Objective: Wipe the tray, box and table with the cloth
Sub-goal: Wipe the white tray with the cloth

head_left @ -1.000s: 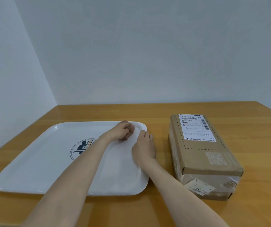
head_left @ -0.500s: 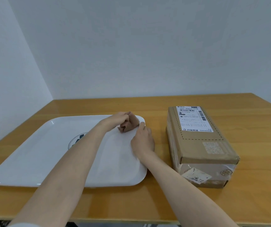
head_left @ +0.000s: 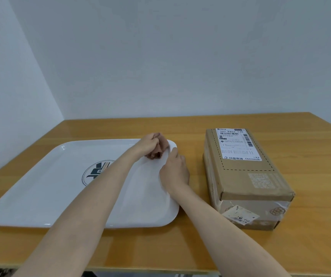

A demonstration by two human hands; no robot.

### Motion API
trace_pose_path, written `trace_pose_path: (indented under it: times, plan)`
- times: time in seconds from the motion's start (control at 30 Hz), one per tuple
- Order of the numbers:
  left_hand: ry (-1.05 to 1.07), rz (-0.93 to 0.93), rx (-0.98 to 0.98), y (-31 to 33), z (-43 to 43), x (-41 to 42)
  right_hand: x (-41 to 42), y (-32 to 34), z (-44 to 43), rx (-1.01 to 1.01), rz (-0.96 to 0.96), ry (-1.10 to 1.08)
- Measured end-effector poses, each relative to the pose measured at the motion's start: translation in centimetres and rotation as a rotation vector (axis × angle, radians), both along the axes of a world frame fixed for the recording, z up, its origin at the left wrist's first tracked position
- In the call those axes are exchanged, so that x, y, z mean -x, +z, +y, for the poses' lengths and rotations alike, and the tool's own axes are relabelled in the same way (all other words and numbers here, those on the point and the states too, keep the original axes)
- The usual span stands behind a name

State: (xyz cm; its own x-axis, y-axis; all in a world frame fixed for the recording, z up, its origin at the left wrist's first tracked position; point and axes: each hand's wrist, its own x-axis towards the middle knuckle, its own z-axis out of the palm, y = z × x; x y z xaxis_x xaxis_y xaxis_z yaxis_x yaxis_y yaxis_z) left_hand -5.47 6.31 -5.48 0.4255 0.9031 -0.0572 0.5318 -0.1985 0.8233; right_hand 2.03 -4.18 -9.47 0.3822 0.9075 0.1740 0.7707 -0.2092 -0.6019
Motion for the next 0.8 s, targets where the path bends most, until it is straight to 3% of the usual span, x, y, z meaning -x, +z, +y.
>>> trace_pose_path:
  times: [0.37, 0.8]
  plan:
    - [-0.076, 0.111, 0.075, 0.2, -2.5, 3.5, 0.1, -0.3, 0.0, -0.045, 0.018, -0.023]
    - [-0.277, 0.159, 0.118, 1.4, -11.7, 7.1, -0.5, -0.6, 0.4, 0.003, 0.046, -0.055]
